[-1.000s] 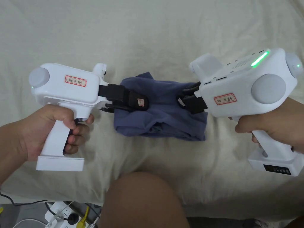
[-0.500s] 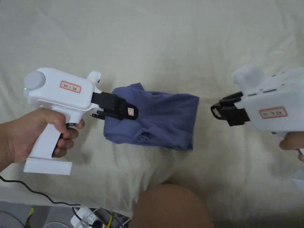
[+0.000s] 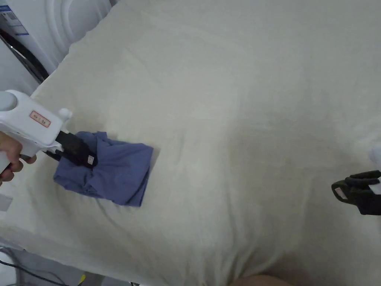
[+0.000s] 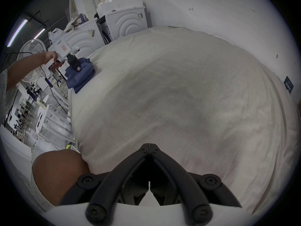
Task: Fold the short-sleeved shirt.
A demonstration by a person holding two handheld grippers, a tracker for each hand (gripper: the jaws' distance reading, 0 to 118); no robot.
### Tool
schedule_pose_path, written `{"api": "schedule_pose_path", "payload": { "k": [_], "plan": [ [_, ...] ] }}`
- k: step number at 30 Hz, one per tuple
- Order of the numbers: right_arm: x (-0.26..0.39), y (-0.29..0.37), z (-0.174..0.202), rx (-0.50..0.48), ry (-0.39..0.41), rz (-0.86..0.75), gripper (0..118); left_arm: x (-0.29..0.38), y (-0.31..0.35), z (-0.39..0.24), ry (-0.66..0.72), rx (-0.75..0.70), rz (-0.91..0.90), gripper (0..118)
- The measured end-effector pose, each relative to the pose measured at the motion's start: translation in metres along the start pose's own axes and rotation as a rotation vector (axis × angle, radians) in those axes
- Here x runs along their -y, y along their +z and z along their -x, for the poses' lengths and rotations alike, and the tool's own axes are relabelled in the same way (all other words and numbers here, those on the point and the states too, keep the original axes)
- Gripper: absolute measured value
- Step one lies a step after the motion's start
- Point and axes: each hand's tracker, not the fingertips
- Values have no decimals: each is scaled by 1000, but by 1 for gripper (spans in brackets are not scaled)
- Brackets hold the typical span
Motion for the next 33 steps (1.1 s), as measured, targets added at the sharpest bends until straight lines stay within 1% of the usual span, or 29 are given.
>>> {"api": "schedule_pose_path", "payload": {
  "k": [1, 2, 3, 4, 5, 6, 7, 8, 11, 13, 14, 15, 16, 17, 18, 19, 20, 21, 22, 24, 26, 27, 28, 29, 30, 31, 32, 33],
  "plan": [
    [-1, -1, 0, 3, -1, 2, 0, -1, -2, -6, -23, -13, 0, 28],
    [-1, -1, -1, 4, -1, 1, 0, -1, -3, -11, -20, -24, -2, 43],
    [-2, -1, -2, 6, -4, 0, 0, 0, -3, -14, -24, -44, -2, 43],
    [-2, 0, -3, 8, -5, -1, 0, 3, -1, -10, -47, -77, 1, 49],
    [-3, 0, -3, 9, -5, -3, 0, 5, 1, -12, -49, -114, 6, 63],
    [-3, 2, -3, 10, -6, -7, 0, 8, 5, -12, -36, -92, 4, 80],
    [-3, 5, -3, 8, -8, -12, 0, 11, 13, -11, -2, -70, 2, 87],
    [-3, 8, -3, 6, -9, -16, 0, 0, 26, 38, 10, -68, 8, 88],
    [-1, 17, -5, -1, -11, -29, 0, 5, 68, 46, -3, -115, -57, 88],
    [2, 25, -8, -4, -13, -44, 0, 8, 95, 47, 55, -131, -81, 88],
    [3, 30, -10, -1, -14, -54, 0, 10, 111, 39, 36, -199, -137, 88],
    [4, 39, -11, 3, -23, -78, 0, 13, 127, 19, 8, -237, -249, 88],
    [6, 50, -14, 1, -34, -109, 0, 15, 141, -8, -14, -281, -398, 88],
    [8, 60, -17, 6, -46, -144, 0, 21, 154, -30, -40, -380, -547, 88],
    [11, 75, -20, 31, -54, -190, 0, 35, 163, -70, -102, -448, -698, 88],
    [16, 91, -24, 70, -56, -250, 0, 50, 167, -110, -196, -476, -872, 88],
    [19, 109, -27, 101, -72, -299, 0, 83, 162, -156, -220, -501, -1023, 88],
    [22, 124, -30, 126, -95, -346, 0, 96, 157, -191, -239, -513, -1120, 88],
    [26, 143, -32, 173, -108, -417, 0, 108, 148, -231, -259, -490, -1208, 91],
    [32, 181, -30, 301, -92, -560, 0, 125, 124, -294, -284, -384, -1317, 101],
    [39, 218, -31, 409, -89, -687, 0, 139, 96, -357, -267, -329, -1434, 111],
    [44, 235, -30, 474, -85, -768, 1, 145, 82, -385, -259, -298, -1494, 112],
    [50, 252, -31, 516, -98, -835, 9, 148, 67, -405, -227, -261, -1566, 112],
    [53, 265, -33, 523, -117, -876, 34, 149, 58, -423, -215, -234, -1589, 112],
    [57, 281, -37, 525, -125, -911, 58, 150, 47, -444, -232, -207, -1598, 112],
    [60, 293, -38, 548, -122, -923, 77, 151, 37, -465, -239, -216, -1601, 112],
    [63, 304, -40, 581, -122, -928, 82, 152, 32, -481, -244, -214, -1592, 112],
    [68, 314, -40, 620, -107, -970, 82, 151, 28, -493, -280, -201, -1595, 112]
  ]
}}
